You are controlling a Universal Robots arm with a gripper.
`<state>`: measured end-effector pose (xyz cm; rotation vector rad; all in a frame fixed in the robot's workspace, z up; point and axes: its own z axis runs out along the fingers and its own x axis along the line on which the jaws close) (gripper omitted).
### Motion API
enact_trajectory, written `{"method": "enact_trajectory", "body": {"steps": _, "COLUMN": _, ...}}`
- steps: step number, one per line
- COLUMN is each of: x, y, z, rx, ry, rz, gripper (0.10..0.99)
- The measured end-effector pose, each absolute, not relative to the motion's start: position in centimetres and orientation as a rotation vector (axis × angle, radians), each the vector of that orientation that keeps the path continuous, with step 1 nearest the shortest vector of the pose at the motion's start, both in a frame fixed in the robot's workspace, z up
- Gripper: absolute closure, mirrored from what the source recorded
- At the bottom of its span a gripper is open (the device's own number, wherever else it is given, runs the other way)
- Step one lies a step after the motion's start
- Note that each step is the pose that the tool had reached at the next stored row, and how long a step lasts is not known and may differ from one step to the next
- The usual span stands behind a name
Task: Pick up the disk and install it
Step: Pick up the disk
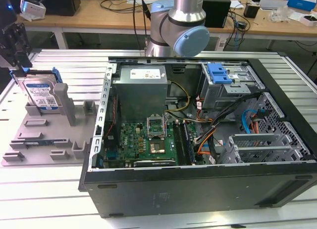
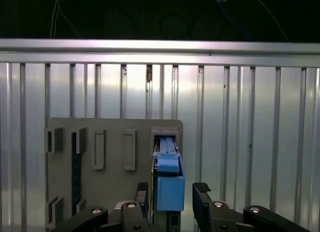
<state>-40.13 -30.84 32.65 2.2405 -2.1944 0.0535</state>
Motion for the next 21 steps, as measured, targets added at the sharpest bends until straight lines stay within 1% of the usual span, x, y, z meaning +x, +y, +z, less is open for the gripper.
{"method": "enact_trajectory", "body": {"steps": 21, "x": -40.1, "y": -30.9, "z": 31.5, "rx": 2.221, "ry": -2.21, "rz": 0.049, "gripper": 0.604}}
